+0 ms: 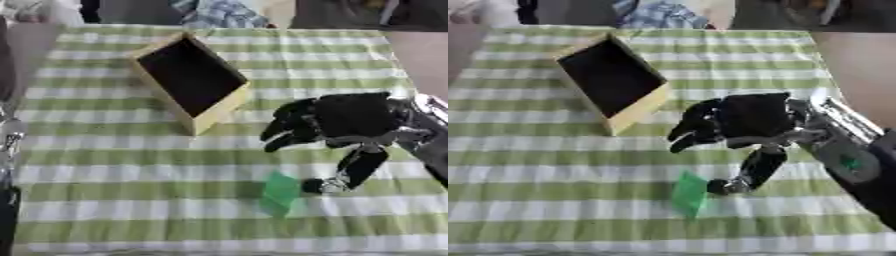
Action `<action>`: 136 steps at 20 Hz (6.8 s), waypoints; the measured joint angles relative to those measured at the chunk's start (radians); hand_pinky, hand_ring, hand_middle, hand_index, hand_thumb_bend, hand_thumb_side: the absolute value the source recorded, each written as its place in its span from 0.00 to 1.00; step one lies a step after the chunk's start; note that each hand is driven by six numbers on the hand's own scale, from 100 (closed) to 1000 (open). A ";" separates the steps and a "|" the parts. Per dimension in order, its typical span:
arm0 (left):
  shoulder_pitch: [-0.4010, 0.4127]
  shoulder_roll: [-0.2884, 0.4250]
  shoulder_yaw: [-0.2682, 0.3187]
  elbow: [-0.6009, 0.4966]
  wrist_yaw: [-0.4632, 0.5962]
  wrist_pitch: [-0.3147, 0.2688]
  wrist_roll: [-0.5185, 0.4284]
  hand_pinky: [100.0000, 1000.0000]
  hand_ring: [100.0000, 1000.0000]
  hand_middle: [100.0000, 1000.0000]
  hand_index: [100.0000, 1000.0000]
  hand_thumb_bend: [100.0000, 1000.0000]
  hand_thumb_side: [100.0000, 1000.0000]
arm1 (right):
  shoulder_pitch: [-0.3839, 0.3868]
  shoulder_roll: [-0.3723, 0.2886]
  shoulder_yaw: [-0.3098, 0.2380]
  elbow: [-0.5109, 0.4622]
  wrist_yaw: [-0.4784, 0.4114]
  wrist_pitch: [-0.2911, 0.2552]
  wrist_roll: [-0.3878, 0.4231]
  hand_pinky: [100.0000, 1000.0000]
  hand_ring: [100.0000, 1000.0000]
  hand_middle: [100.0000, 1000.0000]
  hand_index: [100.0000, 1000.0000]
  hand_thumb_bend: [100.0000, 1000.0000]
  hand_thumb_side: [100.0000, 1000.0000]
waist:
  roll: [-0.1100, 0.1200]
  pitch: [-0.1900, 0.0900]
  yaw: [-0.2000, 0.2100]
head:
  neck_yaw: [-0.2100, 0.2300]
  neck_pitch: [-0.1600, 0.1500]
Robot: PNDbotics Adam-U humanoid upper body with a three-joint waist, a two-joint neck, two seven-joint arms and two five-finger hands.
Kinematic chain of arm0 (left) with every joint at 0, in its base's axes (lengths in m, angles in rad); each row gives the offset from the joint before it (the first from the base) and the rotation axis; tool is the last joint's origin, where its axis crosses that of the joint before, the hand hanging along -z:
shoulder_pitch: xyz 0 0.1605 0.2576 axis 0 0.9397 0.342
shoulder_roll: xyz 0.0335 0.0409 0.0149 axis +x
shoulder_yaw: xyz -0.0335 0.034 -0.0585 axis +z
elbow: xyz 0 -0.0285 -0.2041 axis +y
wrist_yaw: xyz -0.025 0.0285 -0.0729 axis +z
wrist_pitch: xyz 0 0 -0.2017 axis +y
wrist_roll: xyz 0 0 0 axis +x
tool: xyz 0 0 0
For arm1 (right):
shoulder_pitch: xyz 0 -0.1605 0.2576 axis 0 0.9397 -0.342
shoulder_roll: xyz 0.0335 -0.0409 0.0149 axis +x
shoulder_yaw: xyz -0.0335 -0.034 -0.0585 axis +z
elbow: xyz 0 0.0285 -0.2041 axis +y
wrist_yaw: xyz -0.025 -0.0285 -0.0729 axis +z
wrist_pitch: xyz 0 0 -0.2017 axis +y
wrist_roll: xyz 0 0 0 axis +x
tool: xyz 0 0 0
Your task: Pick up objects on the table and place them in the box.
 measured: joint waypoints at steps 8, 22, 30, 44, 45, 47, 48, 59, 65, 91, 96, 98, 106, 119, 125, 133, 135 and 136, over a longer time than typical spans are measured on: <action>0.008 0.001 0.000 0.000 0.000 0.000 -0.002 0.48 0.59 0.54 0.69 0.00 0.52 | 0.000 0.011 0.006 0.002 -0.008 0.014 0.014 0.90 0.86 0.88 0.93 0.20 0.40 | 0.000 -0.001 -0.002 | -0.008 0.000; 0.014 0.010 -0.006 0.000 0.000 0.002 -0.020 0.48 0.59 0.54 0.69 0.00 0.52 | 0.000 0.028 0.020 0.015 -0.033 0.044 0.045 0.90 0.87 0.90 0.95 0.22 0.36 | 0.000 -0.001 -0.001 | -0.016 0.000; 0.016 0.018 -0.006 0.000 0.000 0.002 -0.024 0.48 0.59 0.54 0.69 0.00 0.52 | -0.019 0.009 0.040 0.027 -0.061 0.066 0.066 0.92 0.88 0.91 0.96 0.30 0.36 | 0.000 -0.001 0.001 | -0.016 0.000; 0.017 0.026 -0.006 0.000 0.000 0.003 -0.029 0.48 0.59 0.54 0.69 0.00 0.52 | -0.032 -0.013 0.058 0.034 -0.051 0.057 0.058 0.92 0.86 0.91 0.97 0.32 0.41 | 0.000 0.002 0.000 | -0.018 0.000; 0.017 0.026 -0.006 0.000 0.000 0.003 -0.029 0.48 0.59 0.54 0.69 0.00 0.52 | -0.032 -0.013 0.061 0.036 -0.051 0.053 0.053 0.92 0.86 0.91 0.98 0.31 0.41 | 0.000 0.002 0.000 | -0.018 0.000; 0.017 0.026 -0.006 0.000 0.000 0.003 -0.029 0.48 0.59 0.54 0.69 0.00 0.52 | -0.032 -0.013 0.064 0.040 -0.049 0.043 0.044 0.92 0.86 0.91 0.98 0.30 0.40 | 0.000 0.004 0.001 | -0.021 0.000; 0.017 0.026 -0.006 0.000 0.000 0.003 -0.029 0.48 0.59 0.54 0.69 0.00 0.52 | -0.031 -0.013 0.067 0.042 -0.047 0.039 0.039 0.92 0.86 0.92 1.00 0.28 0.41 | 0.000 0.005 0.001 | -0.022 0.000; 0.018 0.027 -0.006 0.000 0.000 0.002 -0.036 0.47 0.59 0.54 0.69 0.00 0.52 | -0.022 0.004 0.081 0.083 -0.014 0.016 0.016 0.90 0.85 0.90 1.00 0.22 0.38 | 0.000 0.013 0.006 | -0.031 0.000; 0.018 0.027 -0.006 0.000 -0.001 0.003 -0.038 0.47 0.59 0.54 0.68 0.00 0.52 | -0.013 0.007 0.088 0.097 -0.012 0.014 0.014 0.88 0.86 0.89 1.00 0.20 0.40 | 0.000 0.016 0.007 | -0.035 0.000; 0.019 0.036 -0.006 0.000 -0.003 0.005 -0.040 0.47 0.60 0.53 0.69 0.00 0.51 | -0.042 -0.010 0.133 0.127 -0.058 0.006 0.007 0.84 0.84 0.89 1.00 0.23 0.42 | -0.005 0.040 0.021 | -0.044 0.000; 0.019 0.036 -0.006 0.000 -0.005 0.005 -0.040 0.47 0.59 0.53 0.69 0.00 0.51 | -0.040 -0.011 0.135 0.138 -0.060 0.000 0.001 0.84 0.86 0.89 1.00 0.24 0.41 | -0.005 0.044 0.024 | -0.046 0.000; 0.019 0.036 -0.006 0.000 -0.006 0.005 -0.040 0.47 0.60 0.53 0.69 0.00 0.51 | -0.041 -0.013 0.137 0.139 -0.060 -0.002 -0.002 0.84 0.86 0.90 1.00 0.24 0.41 | -0.006 0.046 0.024 | -0.048 0.000; 0.018 0.036 -0.006 0.000 -0.006 0.005 -0.044 0.47 0.59 0.53 0.69 0.00 0.51 | -0.050 -0.020 0.147 0.152 -0.060 -0.012 -0.012 0.80 0.81 0.85 1.00 0.20 0.38 | -0.011 0.057 0.025 | -0.059 0.000; 0.009 0.044 -0.006 0.000 -0.009 0.004 -0.046 0.47 0.59 0.53 0.69 0.00 0.51 | -0.028 -0.009 0.137 0.181 -0.062 -0.036 -0.036 0.73 0.77 0.78 1.00 0.19 0.46 | -0.010 0.083 0.033 | -0.062 -0.006; 0.008 0.044 -0.006 0.000 -0.010 0.003 -0.045 0.47 0.59 0.53 0.69 0.00 0.51 | -0.014 -0.006 0.117 0.180 -0.054 -0.068 -0.068 0.62 0.64 0.66 0.98 0.20 0.49 | -0.008 0.087 0.033 | -0.062 -0.010; 0.007 0.044 -0.006 0.000 -0.011 0.003 -0.045 0.47 0.59 0.53 0.69 0.00 0.51 | -0.009 -0.002 0.103 0.174 0.022 -0.153 -0.153 0.56 0.52 0.55 0.92 0.18 0.47 | -0.005 0.093 0.032 | -0.062 -0.011; 0.007 0.044 -0.006 0.000 -0.011 0.003 -0.045 0.47 0.59 0.53 0.69 0.00 0.51 | -0.008 -0.001 0.103 0.174 0.047 -0.167 -0.177 0.48 0.47 0.50 0.89 0.19 0.48 | -0.006 0.094 0.032 | -0.062 -0.011; 0.007 0.044 -0.006 0.000 -0.011 0.003 -0.045 0.47 0.59 0.53 0.69 0.00 0.51 | -0.008 -0.001 0.104 0.174 0.057 -0.172 -0.189 0.45 0.45 0.48 0.88 0.19 0.48 | -0.006 0.095 0.032 | -0.062 -0.011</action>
